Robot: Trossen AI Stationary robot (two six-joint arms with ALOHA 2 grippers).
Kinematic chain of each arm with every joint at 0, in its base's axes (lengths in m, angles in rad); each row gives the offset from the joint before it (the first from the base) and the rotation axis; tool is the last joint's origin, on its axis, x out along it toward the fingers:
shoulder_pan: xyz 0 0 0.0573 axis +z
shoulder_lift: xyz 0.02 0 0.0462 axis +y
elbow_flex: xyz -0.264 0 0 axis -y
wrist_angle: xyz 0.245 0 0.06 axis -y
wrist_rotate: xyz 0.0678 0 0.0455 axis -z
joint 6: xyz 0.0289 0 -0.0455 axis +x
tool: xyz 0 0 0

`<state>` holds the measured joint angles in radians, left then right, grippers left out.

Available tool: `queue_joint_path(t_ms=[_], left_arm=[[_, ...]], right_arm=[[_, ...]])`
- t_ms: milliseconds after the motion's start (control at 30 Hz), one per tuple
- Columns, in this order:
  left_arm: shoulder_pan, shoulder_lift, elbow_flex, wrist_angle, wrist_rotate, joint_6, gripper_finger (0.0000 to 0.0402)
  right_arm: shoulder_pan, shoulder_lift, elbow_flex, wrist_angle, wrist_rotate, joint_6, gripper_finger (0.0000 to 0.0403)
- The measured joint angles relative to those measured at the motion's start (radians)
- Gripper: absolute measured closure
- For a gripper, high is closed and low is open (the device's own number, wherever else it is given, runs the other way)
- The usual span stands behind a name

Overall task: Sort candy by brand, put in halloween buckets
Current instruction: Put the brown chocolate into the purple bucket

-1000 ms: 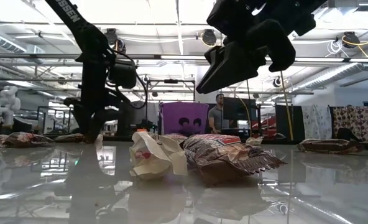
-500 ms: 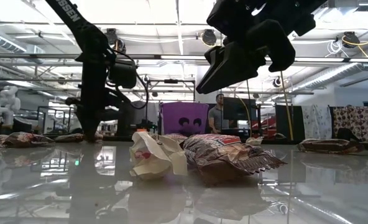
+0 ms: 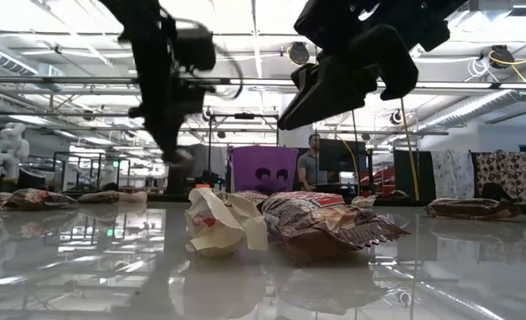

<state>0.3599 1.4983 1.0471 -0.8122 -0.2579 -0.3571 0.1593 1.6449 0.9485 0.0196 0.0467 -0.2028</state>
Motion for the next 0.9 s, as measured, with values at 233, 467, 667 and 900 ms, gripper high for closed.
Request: queue_joint_path(t_ms=[233, 467, 667, 900], left_arm=[[-0.118, -0.044, 0.056, 0.126, 0.039, 0.044, 0.038], [-0.107, -0.033, 0.098, 0.292, 0.024, 0.114, 0.038], [-0.043, -0.032, 0.101, 0.349, 0.025, 0.154, 0.038], [0.036, 0.005, 0.1, 0.411, 0.125, 0.156, 0.038]], right_arm=[[0.0, 0.0, 0.001, 0.023, 0.001, 0.0, 0.0298], [0.0, 0.0, 0.001, 0.057, 0.062, 0.0, 0.0298], [-0.004, 0.0, 0.001, 0.095, 0.351, -0.041, 0.0298], [-0.062, 0.0, 0.001, 0.127, 0.448, -0.121, 0.0298]])
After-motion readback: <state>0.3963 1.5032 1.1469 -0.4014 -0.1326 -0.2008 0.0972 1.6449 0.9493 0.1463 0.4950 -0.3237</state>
